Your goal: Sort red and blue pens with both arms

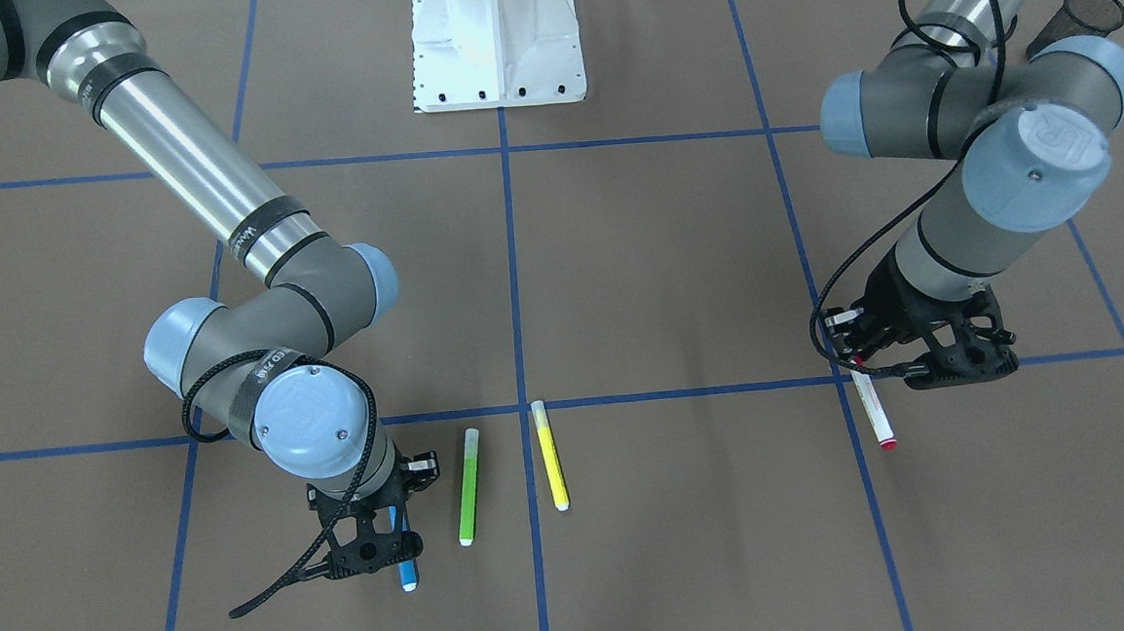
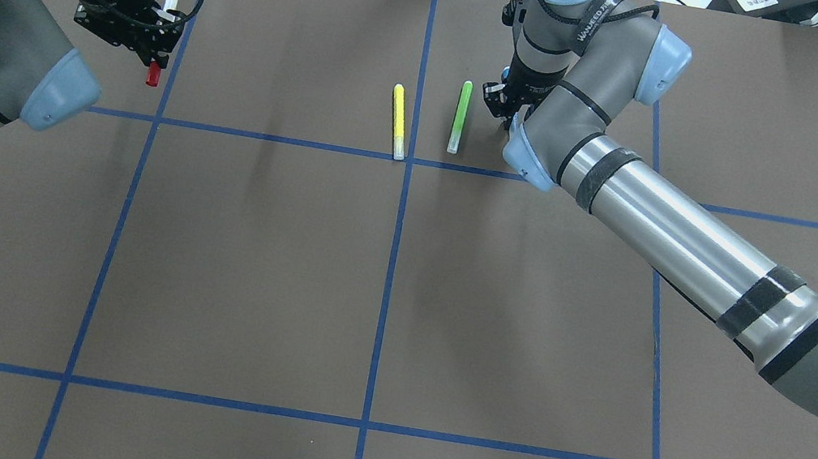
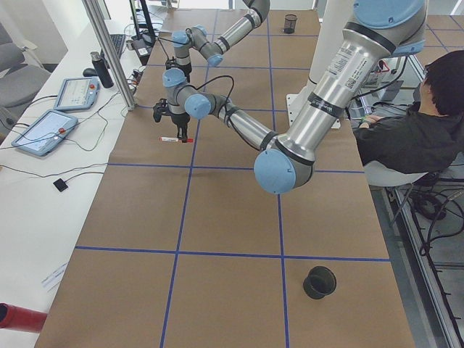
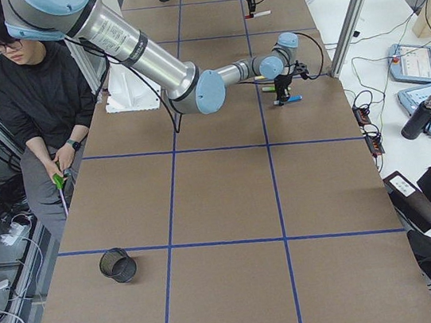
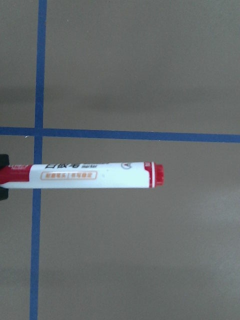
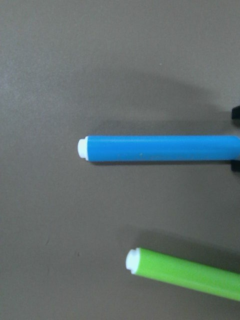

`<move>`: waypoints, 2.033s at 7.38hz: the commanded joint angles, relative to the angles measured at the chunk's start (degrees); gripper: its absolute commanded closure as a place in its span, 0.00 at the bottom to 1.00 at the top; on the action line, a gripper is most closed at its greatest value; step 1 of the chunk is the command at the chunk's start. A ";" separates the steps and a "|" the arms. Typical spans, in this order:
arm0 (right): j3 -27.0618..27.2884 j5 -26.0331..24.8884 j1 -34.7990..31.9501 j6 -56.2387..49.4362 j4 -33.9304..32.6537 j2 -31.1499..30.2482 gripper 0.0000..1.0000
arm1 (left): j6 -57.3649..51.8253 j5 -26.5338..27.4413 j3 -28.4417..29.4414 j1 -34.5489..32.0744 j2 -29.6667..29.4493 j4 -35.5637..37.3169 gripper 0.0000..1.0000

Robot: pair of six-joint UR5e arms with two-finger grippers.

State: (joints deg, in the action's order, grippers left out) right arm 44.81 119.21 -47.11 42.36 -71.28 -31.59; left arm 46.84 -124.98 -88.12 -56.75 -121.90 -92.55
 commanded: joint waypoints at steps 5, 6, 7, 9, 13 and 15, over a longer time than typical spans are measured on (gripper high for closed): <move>4.21 0.32 -1.75 0.18 -0.78 -0.22 1.00 | 0.00 0.00 -0.03 -0.12 0.00 0.00 1.00; 9.71 0.41 -2.28 0.00 -4.97 -2.14 1.00 | -0.09 0.00 -0.03 -0.21 0.00 0.00 1.00; 17.17 0.32 -3.42 -1.13 -11.01 -5.55 1.00 | -0.09 -0.09 -0.03 -0.99 0.00 -0.09 1.00; 31.32 0.58 -5.88 -5.85 -17.54 -16.60 1.00 | -0.44 -0.09 -0.38 -1.96 0.09 0.26 1.00; 56.12 1.72 -15.80 -27.04 -36.88 -37.78 1.00 | -6.99 -1.83 -10.28 -4.67 10.94 0.61 1.00; 63.88 3.48 -18.18 -29.51 -38.76 -46.50 1.00 | -17.96 -3.52 -14.86 -10.55 20.34 1.83 1.00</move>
State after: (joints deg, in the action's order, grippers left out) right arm 103.54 121.74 -63.59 15.35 -108.87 -72.21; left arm 35.38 -127.69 -99.76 -63.91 -107.49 -91.64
